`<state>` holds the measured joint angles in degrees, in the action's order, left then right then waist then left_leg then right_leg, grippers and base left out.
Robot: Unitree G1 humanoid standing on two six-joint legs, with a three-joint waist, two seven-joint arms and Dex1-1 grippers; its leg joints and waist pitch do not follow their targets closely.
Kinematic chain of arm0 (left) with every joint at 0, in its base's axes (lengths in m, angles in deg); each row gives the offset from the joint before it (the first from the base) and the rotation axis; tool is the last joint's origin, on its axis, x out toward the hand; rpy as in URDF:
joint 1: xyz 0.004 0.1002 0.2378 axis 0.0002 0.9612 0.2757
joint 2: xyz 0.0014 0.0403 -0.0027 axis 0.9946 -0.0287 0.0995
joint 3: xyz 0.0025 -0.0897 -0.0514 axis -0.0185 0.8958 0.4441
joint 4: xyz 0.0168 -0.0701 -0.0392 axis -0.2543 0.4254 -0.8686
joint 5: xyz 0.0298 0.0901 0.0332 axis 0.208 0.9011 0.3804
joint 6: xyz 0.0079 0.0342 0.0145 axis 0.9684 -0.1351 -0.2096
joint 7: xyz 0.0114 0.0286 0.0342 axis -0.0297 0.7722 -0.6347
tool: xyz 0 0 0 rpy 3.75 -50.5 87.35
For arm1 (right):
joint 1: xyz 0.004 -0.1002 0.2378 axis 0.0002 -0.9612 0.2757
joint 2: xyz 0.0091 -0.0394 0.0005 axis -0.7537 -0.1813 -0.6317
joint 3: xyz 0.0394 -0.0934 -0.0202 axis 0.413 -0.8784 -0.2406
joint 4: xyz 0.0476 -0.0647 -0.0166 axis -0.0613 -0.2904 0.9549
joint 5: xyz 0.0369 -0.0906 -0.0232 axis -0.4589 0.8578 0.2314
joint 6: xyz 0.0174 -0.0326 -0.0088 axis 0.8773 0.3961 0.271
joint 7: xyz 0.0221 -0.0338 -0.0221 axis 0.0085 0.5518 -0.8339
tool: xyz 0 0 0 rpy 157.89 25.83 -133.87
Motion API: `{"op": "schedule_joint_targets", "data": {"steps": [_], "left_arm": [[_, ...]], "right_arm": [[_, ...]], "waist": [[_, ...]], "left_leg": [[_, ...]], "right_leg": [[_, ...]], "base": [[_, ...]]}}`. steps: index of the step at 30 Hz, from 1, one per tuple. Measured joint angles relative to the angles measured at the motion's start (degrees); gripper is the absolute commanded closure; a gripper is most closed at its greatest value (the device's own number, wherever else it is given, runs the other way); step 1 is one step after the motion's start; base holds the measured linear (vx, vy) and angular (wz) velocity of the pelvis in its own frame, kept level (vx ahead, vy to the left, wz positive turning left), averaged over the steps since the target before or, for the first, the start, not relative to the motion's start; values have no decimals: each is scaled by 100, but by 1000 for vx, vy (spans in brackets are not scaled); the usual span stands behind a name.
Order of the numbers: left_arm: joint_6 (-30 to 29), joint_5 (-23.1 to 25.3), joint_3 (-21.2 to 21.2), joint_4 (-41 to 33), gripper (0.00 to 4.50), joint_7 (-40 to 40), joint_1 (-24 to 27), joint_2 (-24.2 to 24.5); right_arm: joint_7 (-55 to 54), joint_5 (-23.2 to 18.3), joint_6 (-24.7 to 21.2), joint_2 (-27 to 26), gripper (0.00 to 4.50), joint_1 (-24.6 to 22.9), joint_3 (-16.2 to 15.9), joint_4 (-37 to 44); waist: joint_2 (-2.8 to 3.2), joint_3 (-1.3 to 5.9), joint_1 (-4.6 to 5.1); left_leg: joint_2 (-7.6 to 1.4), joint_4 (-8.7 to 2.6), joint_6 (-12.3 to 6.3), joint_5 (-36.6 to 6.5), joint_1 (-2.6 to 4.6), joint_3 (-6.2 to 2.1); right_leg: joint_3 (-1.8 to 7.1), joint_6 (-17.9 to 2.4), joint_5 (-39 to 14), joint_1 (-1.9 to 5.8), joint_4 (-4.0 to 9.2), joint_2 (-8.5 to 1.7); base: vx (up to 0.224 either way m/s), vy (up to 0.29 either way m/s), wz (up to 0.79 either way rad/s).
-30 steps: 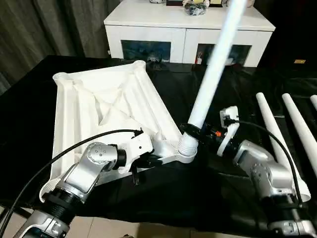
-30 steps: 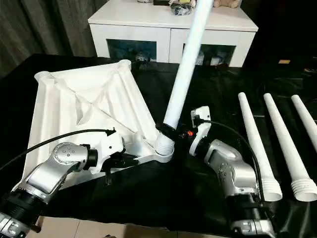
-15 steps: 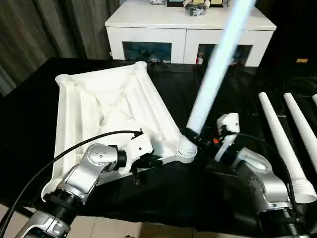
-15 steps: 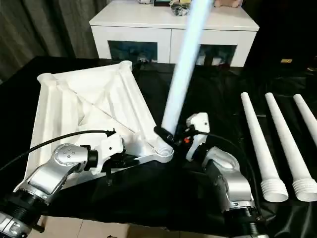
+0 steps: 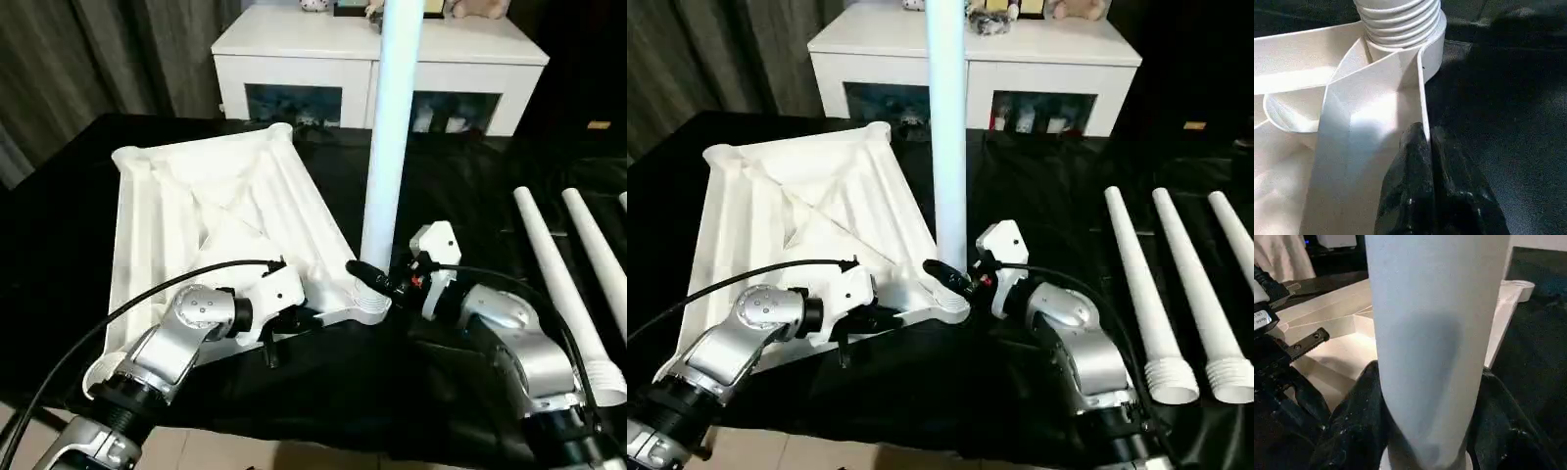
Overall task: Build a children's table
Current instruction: Insert table leg to table base, then rotate leg to tighten
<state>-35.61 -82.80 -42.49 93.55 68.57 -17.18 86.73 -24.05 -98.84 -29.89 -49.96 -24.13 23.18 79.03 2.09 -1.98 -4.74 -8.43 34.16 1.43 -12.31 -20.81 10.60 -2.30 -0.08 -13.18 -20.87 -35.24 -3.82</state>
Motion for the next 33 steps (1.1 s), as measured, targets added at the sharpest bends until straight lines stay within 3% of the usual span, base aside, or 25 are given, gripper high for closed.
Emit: {"op": "schedule_joint_targets", "data": {"steps": [5,14,22,27,33], "left_arm": [[-20,40,3,-1,450,-48,12,-16],[-18,62,4,-4,450,-51,13,-70],[-18,55,0,-7,450,-26,17,-90],[-18,55,14,6,450,-26,25,-60],[-22,75,79,29,450,-59,30,-17]], "right_arm": [[84,-339,-180,-142,265,83,291,-322],[-79,-1006,-326,-453,265,-141,880,-486],[-190,-731,97,-438,265,-577,705,-99],[-256,-450,208,-336,265,-486,461,-70],[-164,-55,71,-164,265,-62,69,-194]], "waist": [[-30,-9,18],[-22,-4,-5],[-3,7,-20],[-13,7,8],[-59,-10,123]], "left_leg": [[1,-9,0,0,38,0],[2,-44,0,0,46,49],[2,-65,0,0,52,91],[2,-71,0,0,62,91],[2,-73,0,-1,65,89]], "right_leg": [[3,27,-16,4,15,0],[1,28,-16,0,24,-27],[2,50,-29,1,26,-52],[2,53,-31,2,27,-52],[2,55,-32,-1,31,-52]], "base": [[0,0,0],[0,0,0],[0,0,0],[0,0,0],[0,0,0]]}}
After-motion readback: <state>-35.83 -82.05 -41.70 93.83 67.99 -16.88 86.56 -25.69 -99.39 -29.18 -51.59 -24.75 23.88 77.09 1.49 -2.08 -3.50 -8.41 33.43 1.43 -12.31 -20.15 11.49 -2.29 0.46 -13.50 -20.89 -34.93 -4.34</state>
